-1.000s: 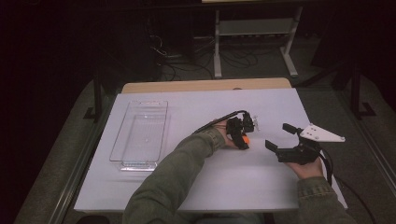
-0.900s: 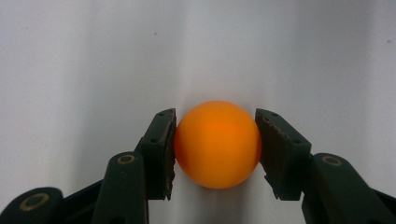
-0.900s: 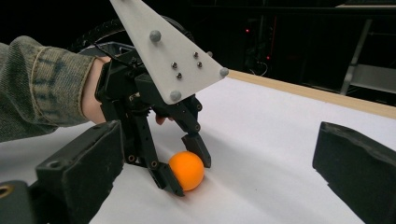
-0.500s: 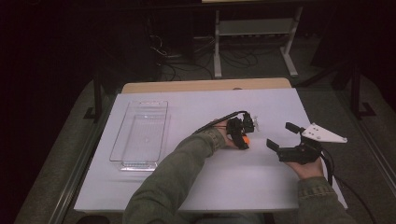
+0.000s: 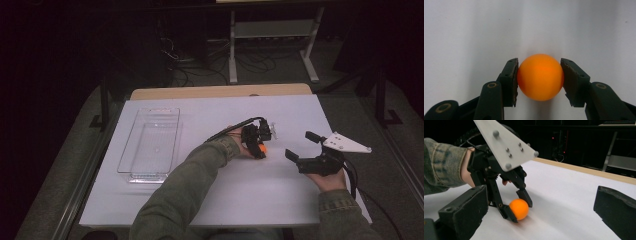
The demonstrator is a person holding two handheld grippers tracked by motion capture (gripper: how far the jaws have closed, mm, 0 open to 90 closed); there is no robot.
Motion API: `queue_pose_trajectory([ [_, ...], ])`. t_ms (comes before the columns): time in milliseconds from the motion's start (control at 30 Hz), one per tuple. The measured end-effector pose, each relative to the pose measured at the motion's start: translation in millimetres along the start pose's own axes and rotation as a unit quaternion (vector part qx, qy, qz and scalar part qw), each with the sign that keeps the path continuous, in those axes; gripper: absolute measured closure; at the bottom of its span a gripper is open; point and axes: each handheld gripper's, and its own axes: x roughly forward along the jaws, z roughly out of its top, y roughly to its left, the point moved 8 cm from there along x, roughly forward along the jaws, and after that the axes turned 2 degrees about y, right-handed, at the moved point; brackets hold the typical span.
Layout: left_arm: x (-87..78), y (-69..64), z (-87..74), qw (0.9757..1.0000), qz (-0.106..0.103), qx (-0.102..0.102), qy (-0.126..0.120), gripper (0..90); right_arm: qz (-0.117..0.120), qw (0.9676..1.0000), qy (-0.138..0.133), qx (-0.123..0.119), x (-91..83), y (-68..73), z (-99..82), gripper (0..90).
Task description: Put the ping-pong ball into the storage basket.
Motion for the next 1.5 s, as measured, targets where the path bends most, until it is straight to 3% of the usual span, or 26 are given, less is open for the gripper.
queue_pose_trajectory([
  [300,-16.9,-3.8,2.3,0.9999,0.007,0.009,-0.006,50.8,0.001,1.0,0.0,0.002,-1.1,-0.1,-0.6,0.0],
  [800,-46.0,-1.9,1.0,0.9995,0.025,0.003,-0.022,50.8,0.004,1.0,0.004,0.003,-0.1,0.8,-2.1,0.0],
  [1500,-83.7,-6.3,-6.9,0.9988,0.043,0.007,-0.024,50.9,0.005,0.9999,0.007,0.005,0.8,0.9,-3.4,0.0],
])
